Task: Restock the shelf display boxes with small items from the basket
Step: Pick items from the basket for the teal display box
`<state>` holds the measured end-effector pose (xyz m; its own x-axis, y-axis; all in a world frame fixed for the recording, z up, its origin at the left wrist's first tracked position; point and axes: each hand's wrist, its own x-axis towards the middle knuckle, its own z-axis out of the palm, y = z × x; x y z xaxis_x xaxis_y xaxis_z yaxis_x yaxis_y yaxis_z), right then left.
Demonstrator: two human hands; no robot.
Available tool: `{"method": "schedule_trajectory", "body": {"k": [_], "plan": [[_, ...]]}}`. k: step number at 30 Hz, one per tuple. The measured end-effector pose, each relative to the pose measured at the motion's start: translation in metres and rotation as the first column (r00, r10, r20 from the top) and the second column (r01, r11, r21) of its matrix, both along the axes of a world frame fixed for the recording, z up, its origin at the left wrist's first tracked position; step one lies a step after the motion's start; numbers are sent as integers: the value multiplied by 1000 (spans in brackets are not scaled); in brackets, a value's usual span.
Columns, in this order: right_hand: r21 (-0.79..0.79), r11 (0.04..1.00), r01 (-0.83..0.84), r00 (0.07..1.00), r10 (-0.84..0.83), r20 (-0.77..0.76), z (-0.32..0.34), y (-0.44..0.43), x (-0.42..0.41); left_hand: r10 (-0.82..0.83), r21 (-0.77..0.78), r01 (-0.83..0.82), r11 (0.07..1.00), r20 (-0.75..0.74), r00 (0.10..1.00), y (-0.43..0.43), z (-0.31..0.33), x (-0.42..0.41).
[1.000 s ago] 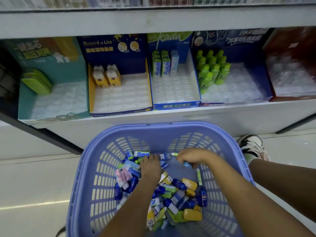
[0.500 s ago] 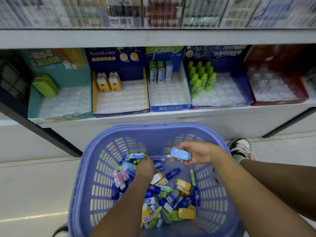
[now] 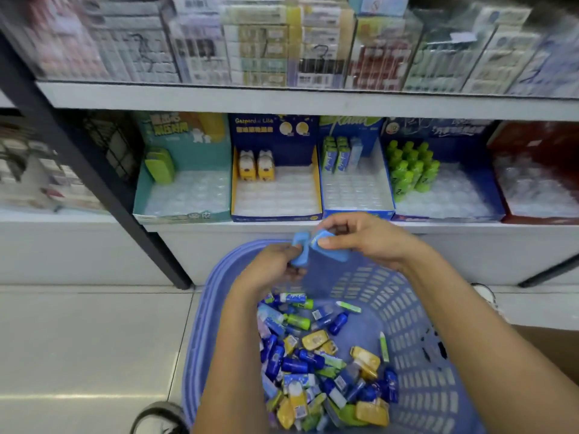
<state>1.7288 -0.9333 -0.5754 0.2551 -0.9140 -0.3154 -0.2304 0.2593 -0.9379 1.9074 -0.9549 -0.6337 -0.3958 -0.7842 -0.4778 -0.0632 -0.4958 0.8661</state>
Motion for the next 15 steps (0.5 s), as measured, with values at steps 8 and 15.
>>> {"method": "schedule_trajectory", "body": {"k": [8, 15], "plan": [[-547, 826, 135, 951, -263, -163, 49, -74, 87, 321, -120, -370, 921, -301, 898, -8, 51, 77], [-614, 789, 36, 891, -303, -337, 45, -151, 149, 505, -60, -563, 824, -373, 778, -12, 50, 104]]}}
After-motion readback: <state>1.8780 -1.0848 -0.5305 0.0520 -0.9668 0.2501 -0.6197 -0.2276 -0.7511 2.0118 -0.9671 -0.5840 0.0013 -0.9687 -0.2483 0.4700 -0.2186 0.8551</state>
